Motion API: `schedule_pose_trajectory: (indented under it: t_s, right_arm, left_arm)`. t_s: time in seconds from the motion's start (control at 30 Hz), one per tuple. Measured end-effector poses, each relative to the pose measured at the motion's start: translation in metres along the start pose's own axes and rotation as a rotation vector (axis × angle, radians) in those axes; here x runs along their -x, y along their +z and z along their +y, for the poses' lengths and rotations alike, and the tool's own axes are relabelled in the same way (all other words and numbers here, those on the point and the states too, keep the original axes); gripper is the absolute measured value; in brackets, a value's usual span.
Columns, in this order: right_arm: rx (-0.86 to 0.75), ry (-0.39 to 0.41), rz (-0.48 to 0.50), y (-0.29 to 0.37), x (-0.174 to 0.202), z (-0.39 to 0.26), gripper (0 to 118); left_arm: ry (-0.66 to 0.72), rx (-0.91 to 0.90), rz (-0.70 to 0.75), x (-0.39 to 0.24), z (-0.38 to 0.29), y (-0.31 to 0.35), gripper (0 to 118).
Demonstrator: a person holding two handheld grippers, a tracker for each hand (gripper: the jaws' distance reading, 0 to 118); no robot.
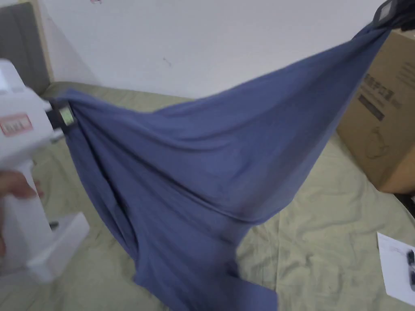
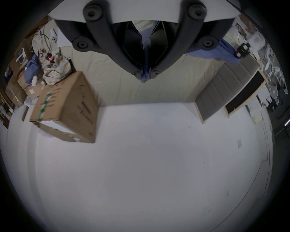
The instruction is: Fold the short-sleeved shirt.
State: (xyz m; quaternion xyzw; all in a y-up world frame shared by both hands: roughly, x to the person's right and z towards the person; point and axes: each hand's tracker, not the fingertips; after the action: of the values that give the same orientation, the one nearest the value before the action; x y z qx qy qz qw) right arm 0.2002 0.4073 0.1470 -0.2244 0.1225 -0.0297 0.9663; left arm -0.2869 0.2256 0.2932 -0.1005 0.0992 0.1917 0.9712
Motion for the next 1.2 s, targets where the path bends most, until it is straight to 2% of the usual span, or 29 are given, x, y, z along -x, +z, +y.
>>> schedule_pose_trajectory:
  t_s: [0.17, 0.23, 0.33, 0.5, 0.63, 0.83, 0.93, 1.03, 1.2]
  right_arm:
    - [-0.067, -0.037, -0.112, 0.079, -0.036, 0.002, 3]
    - [-0.084, -0.041, -0.122, 0.102, -0.045, 0.003, 3]
    - [-0.099, -0.058, -0.128, 0.121, -0.050, 0.003, 3]
    - [-0.106, -0.057, -0.160, 0.122, -0.041, 0.010, 3]
    - [-0.116, -0.060, -0.178, 0.105, -0.030, 0.027, 3]
    - [-0.136, -0.052, -0.223, 0.051, -0.008, 0.066, 3]
    - [-0.149, -0.067, -0.245, 0.018, 0.003, 0.083, 3]
    - [-0.161, -0.042, -0.276, -0.020, 0.012, 0.098, 3]
    - [-0.169, -0.057, -0.313, -0.087, 0.013, 0.119, 3]
  left_arm:
    - [-0.007, -0.105, -0.092, -0.032, 0.090, 0.019, 0]
    - [-0.023, -0.121, -0.117, -0.044, 0.119, 0.025, 0]
    - [-0.075, -0.148, -0.137, -0.061, 0.154, 0.028, 0]
    - [-0.083, -0.130, -0.148, -0.079, 0.201, 0.017, 0]
    - [-0.092, -0.133, -0.093, -0.093, 0.230, -0.006, 0]
    - [-0.201, -0.166, 0.080, -0.117, 0.252, -0.059, 0]
    - [-0.198, -0.174, 0.098, -0.123, 0.259, -0.092, 0]
    - [-0.261, -0.215, 0.140, -0.125, 0.264, -0.133, 0]
    - [-0.225, -0.217, 0.152, -0.127, 0.253, -0.187, 0]
